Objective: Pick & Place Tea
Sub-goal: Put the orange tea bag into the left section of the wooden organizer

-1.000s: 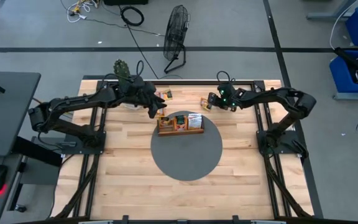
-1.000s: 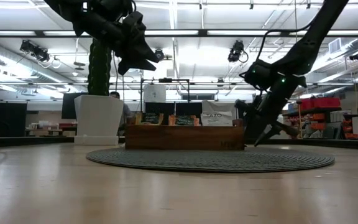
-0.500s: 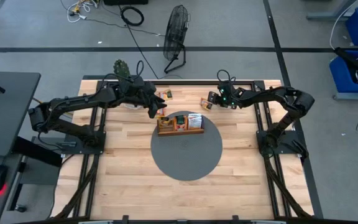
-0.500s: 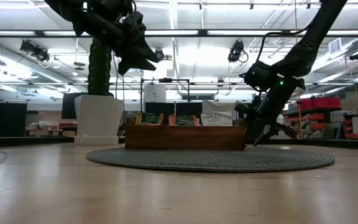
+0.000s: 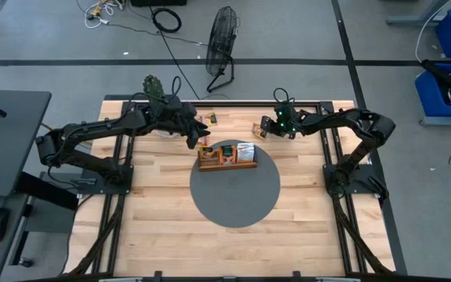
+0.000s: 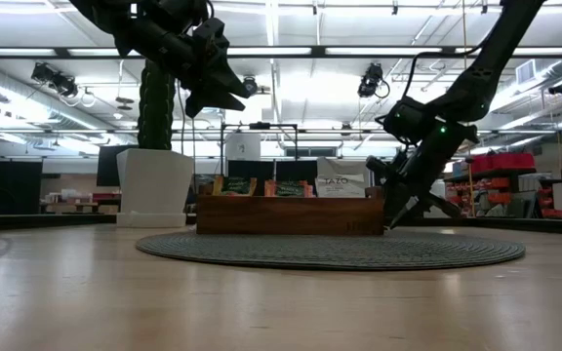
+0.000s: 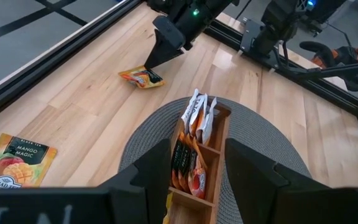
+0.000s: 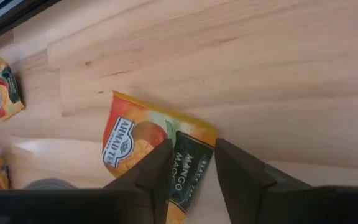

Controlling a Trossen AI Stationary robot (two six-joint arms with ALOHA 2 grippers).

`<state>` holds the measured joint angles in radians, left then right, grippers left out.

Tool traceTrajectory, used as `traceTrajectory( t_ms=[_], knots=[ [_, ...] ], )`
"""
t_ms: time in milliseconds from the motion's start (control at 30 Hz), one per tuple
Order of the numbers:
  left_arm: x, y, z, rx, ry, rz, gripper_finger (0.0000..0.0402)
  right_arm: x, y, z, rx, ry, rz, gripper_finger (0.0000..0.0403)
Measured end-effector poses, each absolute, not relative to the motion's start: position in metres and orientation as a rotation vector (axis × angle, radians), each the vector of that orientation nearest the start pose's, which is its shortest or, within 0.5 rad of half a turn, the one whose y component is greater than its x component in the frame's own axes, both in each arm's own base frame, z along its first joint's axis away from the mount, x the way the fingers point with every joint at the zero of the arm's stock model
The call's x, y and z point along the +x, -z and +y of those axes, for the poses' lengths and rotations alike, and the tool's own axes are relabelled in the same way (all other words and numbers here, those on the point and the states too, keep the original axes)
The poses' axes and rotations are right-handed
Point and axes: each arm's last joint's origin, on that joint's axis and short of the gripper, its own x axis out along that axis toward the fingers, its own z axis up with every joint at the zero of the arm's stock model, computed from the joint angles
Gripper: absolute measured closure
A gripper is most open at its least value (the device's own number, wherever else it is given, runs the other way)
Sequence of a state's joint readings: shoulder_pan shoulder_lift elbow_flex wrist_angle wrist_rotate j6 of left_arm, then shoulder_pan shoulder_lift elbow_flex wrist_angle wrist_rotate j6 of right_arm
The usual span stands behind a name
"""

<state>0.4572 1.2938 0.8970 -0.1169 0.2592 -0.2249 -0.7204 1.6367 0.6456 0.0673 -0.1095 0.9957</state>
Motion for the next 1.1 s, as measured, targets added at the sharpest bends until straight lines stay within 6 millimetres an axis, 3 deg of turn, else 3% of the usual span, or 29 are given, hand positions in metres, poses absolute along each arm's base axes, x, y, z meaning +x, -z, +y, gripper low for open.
traceTrajectory(
  t_ms=[167, 400, 533, 733, 1100],
  knots=[
    [0.255, -0.271, 0.117, -0.403, -0.248, 0.459, 0.0246, 0.220, -0.128, -0.179, 1.186, 0.826, 0.545, 0.0305],
    [0.255, -0.271, 0.117, -0.409, -0.250, 0.465, 0.0246, 0.243, -0.157, -0.163, 0.695, 0.523, 0.788, 0.0309],
    [0.254, -0.270, 0.117, -0.410, -0.250, 0.466, 0.0246, 0.249, -0.162, -0.149, 0.371, 0.497, 0.998, 0.0302],
    [0.254, -0.270, 0.117, -0.410, -0.250, 0.466, 0.0246, 0.254, -0.162, -0.141, 0.114, 0.507, 1.078, 0.0265],
    [0.255, -0.270, 0.117, -0.420, -0.253, 0.464, 0.0246, 0.260, -0.150, -0.138, 0.027, 0.463, 1.130, 0.0159]
  ],
)
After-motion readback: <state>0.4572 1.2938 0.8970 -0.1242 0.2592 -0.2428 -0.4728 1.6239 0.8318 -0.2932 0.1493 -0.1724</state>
